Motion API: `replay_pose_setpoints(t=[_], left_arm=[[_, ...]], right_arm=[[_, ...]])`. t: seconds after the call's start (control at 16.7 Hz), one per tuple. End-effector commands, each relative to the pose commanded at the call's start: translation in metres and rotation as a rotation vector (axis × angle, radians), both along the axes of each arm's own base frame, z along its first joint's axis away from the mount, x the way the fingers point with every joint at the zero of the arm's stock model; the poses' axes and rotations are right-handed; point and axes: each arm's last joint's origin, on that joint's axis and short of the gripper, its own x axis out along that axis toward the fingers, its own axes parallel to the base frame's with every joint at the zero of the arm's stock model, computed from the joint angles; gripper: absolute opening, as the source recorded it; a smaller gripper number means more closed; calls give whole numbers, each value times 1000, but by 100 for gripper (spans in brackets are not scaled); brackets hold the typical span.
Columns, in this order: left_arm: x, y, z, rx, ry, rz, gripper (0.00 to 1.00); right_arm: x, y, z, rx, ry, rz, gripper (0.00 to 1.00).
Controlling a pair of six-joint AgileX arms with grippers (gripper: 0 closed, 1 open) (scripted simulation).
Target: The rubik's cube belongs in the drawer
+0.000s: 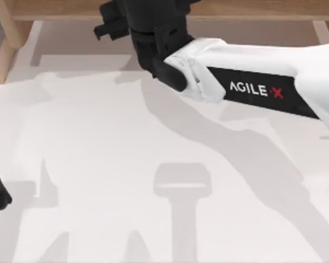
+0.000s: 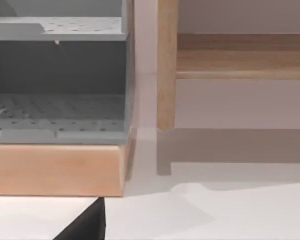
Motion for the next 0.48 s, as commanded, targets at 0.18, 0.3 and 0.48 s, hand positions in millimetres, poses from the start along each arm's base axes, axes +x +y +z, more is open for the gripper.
replay_pose_setpoints(t=[0.18,0.3,0.48], left_arm=[[0,0,0,0,0,0,100],[0,0,0,0,0,0,100],[0,0,0,0,0,0,100]], right_arm=[[-19,17,3,-167,94,112,0],[-30,26,-7,-302,183,192,0],[-44,31,-21,-491,327,308,0]])
